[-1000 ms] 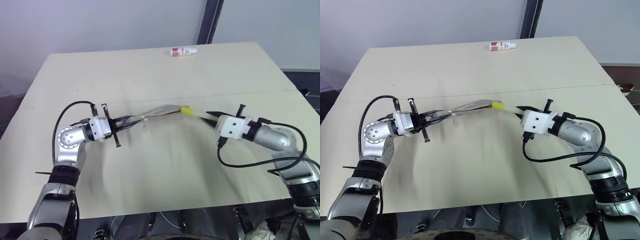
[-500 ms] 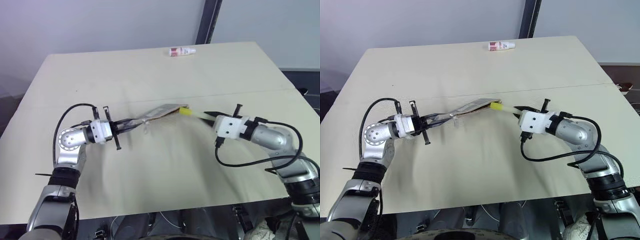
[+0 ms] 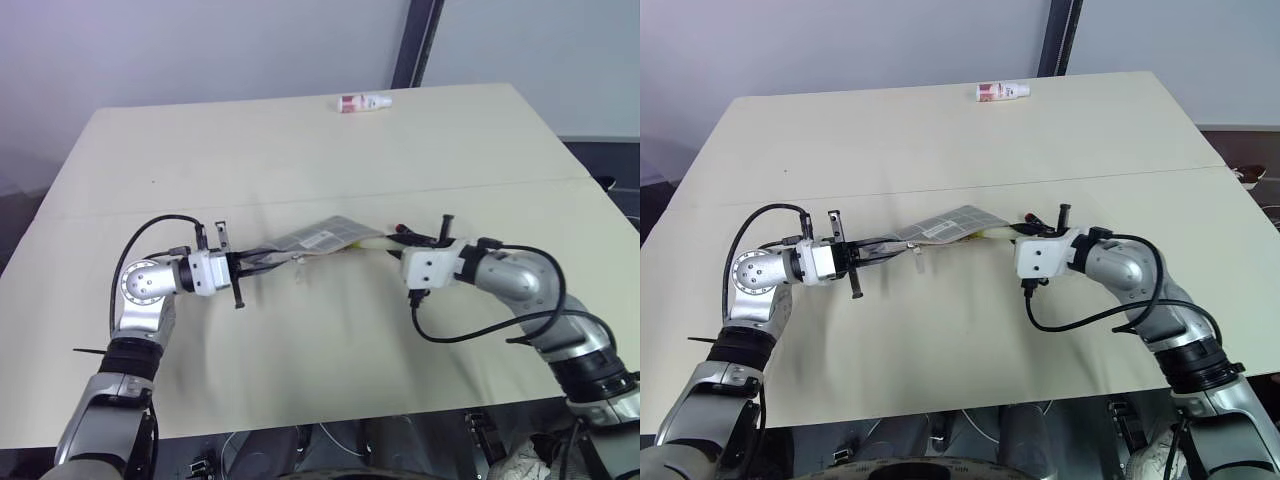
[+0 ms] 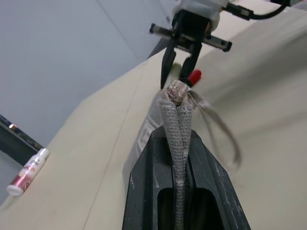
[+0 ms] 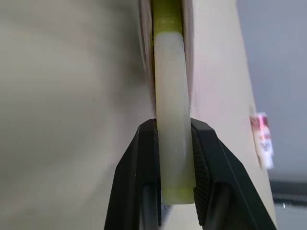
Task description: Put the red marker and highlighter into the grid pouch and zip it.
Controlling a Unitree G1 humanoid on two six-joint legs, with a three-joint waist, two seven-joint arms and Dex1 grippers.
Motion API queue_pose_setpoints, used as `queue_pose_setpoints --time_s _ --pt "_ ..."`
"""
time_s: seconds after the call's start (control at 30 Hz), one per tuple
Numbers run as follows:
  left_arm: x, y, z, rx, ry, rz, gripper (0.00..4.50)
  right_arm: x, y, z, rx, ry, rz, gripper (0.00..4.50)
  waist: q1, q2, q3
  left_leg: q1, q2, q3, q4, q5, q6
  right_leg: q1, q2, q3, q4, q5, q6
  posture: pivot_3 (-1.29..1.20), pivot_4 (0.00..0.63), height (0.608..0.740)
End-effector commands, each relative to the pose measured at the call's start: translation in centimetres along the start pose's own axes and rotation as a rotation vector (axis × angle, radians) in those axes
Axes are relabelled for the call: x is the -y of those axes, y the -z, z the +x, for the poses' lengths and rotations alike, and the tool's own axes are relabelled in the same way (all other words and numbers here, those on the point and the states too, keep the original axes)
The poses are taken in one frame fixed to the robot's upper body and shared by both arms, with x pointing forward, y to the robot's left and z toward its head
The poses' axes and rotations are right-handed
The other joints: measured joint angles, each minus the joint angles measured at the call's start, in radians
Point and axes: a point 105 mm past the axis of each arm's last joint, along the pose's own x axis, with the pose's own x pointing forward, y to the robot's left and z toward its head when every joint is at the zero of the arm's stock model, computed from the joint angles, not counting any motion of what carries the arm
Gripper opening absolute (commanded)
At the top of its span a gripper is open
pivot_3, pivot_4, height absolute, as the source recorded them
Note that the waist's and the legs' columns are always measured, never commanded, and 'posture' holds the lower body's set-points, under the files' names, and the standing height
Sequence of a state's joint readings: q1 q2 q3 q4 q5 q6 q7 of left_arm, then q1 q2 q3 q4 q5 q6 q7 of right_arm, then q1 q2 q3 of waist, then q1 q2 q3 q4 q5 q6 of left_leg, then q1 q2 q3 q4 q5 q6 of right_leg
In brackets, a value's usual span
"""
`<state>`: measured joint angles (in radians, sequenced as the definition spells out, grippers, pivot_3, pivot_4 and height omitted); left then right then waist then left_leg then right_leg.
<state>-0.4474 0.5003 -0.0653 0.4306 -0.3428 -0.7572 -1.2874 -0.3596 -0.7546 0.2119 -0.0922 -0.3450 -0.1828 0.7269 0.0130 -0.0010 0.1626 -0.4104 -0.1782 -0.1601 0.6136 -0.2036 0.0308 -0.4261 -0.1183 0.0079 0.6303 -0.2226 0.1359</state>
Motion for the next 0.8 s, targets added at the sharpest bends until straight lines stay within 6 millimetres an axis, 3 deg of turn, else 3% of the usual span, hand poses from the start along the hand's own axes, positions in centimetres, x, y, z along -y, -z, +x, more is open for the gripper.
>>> queue_pose_setpoints --time_s 0.03,0.3,0.57,0.8 --pt "-0.3 -0.4 0.3 0.012 0.032 0.059 0.00 1.4 -2.8 0.7 0.086 0.056 -0.059 0.28 0.000 0.000 0.000 0.000 0.000 0.000 0.000 0.000 0.000 0.000 0.000 0.000 0.000 0.000 0.000 0.00 0.150 0.740" --pt "-0.3 -0.8 1.2 0.053 0.044 0.068 0.00 0.5 -6.6 1.7 0.278 0.050 -0.054 0.28 0.000 0.000 0.000 0.000 0.000 0.000 0.000 0.000 0.000 0.000 0.000 0.000 0.000 0.000 0.000 0.00 0.150 0.740" --pt "-0.2 -0.8 1.5 0.084 0.044 0.064 0.00 0.7 -7.5 1.8 0.352 0.058 -0.025 0.28 0.000 0.000 0.000 0.000 0.000 0.000 0.000 0.000 0.000 0.000 0.000 0.000 0.000 0.000 0.000 0.00 0.150 0.740" --pt "0.0 -0.4 1.0 0.062 0.046 0.064 0.00 0.9 -6.1 1.0 0.297 0.073 0.018 3.86 0.000 0.000 0.000 0.000 0.000 0.000 0.000 0.000 0.000 0.000 0.000 0.000 0.000 0.000 0.000 0.00 0.150 0.740"
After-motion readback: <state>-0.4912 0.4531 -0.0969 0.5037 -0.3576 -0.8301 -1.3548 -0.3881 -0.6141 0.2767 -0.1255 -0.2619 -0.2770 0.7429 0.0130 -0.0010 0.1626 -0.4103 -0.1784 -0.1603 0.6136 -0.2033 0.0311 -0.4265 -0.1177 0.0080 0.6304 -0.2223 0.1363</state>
